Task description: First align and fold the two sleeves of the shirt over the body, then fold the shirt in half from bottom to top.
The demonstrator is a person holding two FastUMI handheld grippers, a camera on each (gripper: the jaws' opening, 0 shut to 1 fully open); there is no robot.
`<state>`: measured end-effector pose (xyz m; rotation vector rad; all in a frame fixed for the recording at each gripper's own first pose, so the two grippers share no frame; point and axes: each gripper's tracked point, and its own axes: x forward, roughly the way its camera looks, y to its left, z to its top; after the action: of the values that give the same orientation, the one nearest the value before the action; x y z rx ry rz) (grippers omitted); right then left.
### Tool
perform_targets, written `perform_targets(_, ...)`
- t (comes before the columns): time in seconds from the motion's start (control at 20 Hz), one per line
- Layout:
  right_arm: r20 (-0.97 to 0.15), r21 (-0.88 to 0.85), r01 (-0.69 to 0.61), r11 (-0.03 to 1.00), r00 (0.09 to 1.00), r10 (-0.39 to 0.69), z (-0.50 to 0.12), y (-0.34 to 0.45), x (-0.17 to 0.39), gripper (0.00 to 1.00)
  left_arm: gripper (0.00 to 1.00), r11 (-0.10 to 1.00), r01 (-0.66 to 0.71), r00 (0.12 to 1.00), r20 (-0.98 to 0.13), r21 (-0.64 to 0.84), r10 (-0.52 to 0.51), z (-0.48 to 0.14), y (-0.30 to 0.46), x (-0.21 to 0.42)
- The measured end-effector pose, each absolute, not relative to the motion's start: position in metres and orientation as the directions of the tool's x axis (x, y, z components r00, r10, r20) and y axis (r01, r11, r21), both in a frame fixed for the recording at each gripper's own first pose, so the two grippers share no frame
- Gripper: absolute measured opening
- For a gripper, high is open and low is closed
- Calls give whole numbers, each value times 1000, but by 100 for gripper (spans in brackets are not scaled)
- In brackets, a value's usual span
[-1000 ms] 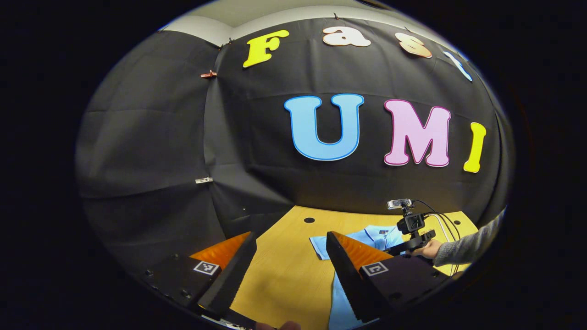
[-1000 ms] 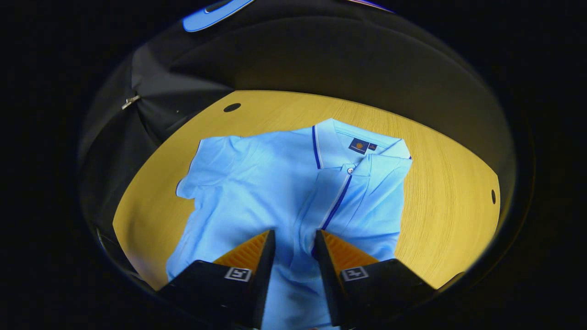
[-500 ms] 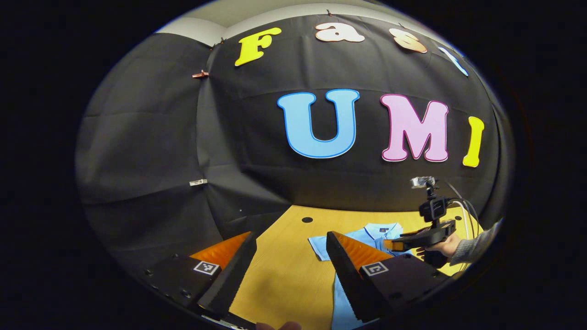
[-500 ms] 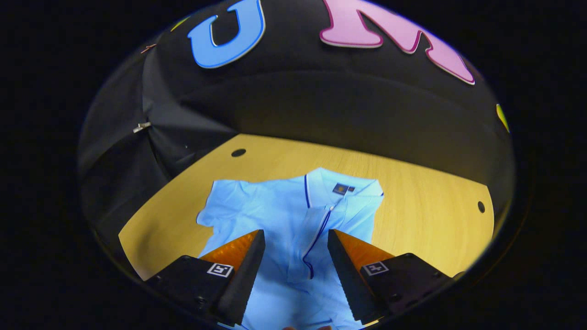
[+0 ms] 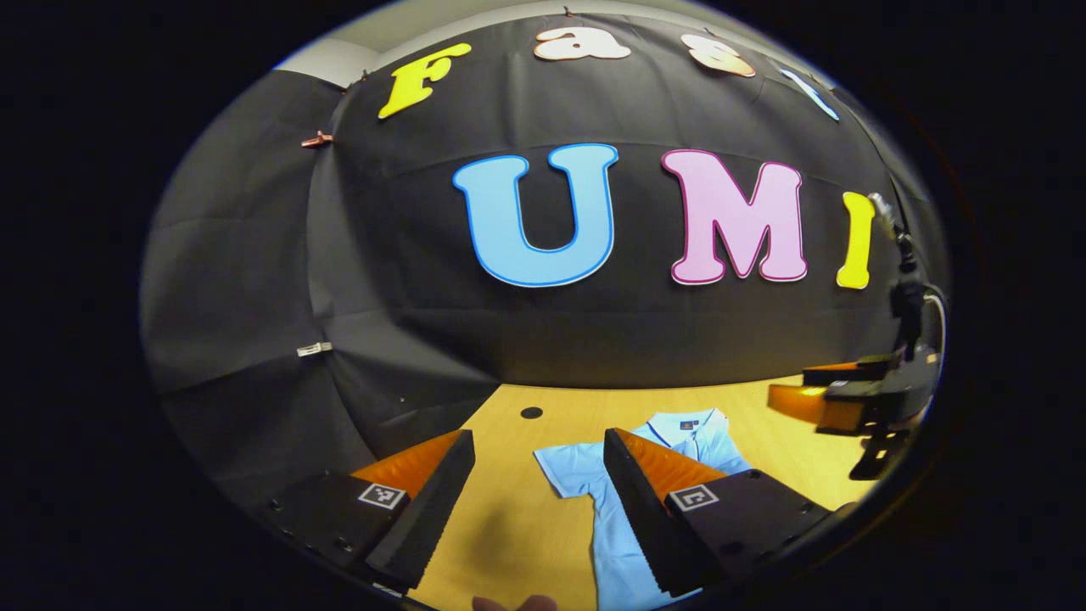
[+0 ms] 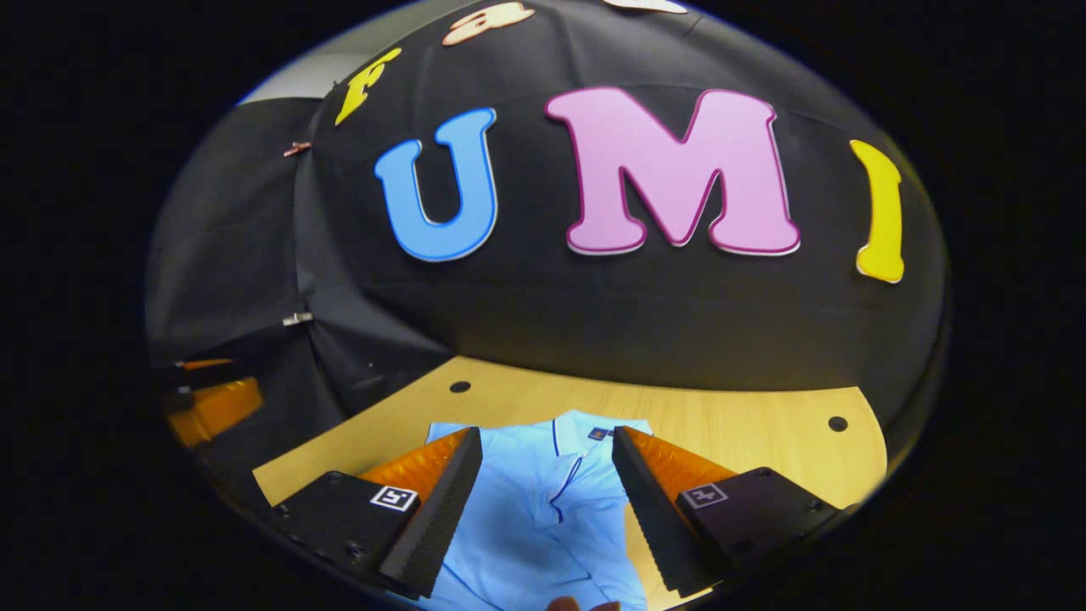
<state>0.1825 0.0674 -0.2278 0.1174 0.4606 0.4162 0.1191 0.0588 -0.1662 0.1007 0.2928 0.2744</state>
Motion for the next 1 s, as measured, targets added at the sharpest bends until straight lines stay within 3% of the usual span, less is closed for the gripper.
perform_targets(0.3,-335,150,-341,928,866,373,-183,25,154,96,97,973,-199,898,-376,114,227,-230,55,190)
perform_targets(0.5,-320,79,-348,934,879,354,-170,5,129,96,97,967,-228,843,-474,108,252,-289,70,235)
perform_targets(1.0,-341,88,-246,965,903,261,-171,-44,110,96,97,924,-364,594,-736,114,325,-421,117,269)
